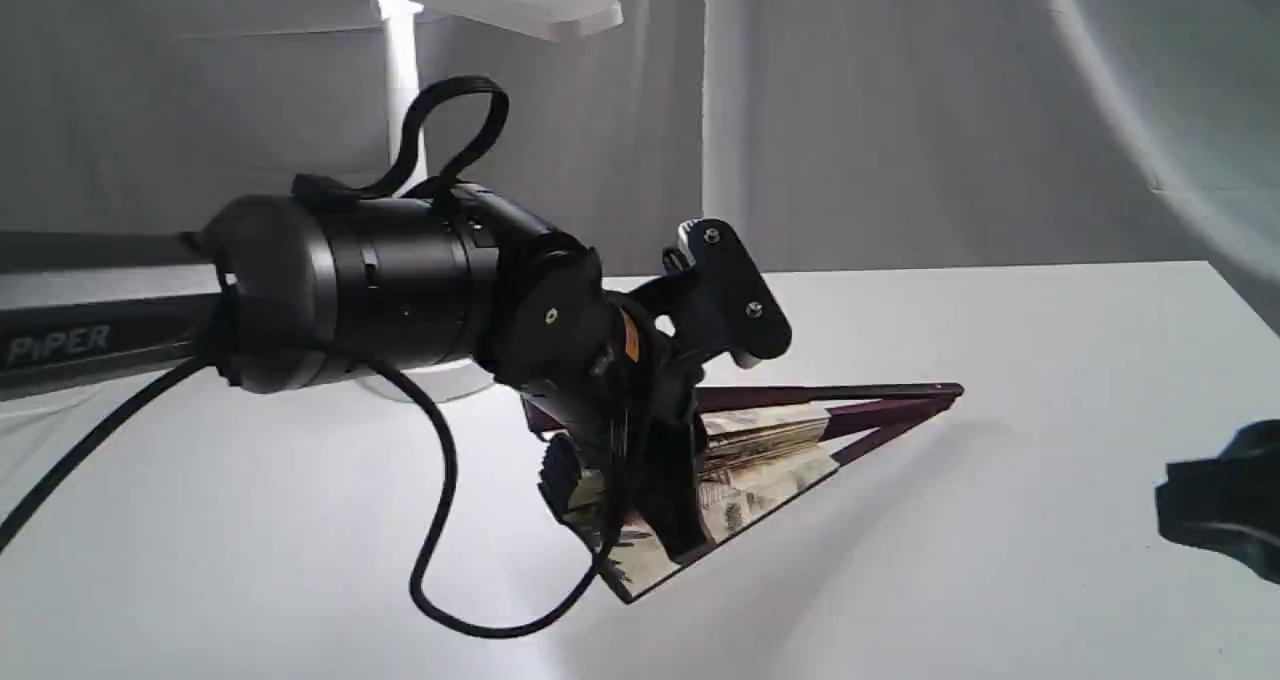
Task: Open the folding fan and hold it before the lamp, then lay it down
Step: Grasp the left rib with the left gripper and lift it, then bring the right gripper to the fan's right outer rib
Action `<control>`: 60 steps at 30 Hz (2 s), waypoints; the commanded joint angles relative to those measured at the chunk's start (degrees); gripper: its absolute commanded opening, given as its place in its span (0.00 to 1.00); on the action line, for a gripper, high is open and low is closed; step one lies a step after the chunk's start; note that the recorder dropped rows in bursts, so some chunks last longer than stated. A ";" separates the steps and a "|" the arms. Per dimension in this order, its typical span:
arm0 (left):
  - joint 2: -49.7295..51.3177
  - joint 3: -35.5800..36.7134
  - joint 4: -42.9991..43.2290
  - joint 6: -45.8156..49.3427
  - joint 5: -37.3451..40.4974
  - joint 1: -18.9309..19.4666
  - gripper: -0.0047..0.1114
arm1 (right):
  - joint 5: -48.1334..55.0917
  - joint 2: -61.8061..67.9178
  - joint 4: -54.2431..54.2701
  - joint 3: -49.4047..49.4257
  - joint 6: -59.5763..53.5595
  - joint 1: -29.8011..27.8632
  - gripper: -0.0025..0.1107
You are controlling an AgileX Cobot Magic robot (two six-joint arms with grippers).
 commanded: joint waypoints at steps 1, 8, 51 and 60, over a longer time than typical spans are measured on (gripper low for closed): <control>-1.84 0.01 0.01 4.27 2.57 -0.27 0.04 | 5.70 6.29 2.51 -6.23 0.16 0.12 0.40; -3.75 0.01 -5.86 16.04 6.65 -0.27 0.04 | 14.79 16.70 3.15 -18.19 -1.71 0.12 0.40; -9.72 0.01 -39.50 68.05 17.20 9.73 0.04 | 32.35 50.38 45.80 -37.65 -43.05 0.02 0.40; -9.26 0.01 -39.71 70.40 17.20 10.12 0.04 | 32.35 52.89 47.00 -37.65 -44.13 0.02 0.40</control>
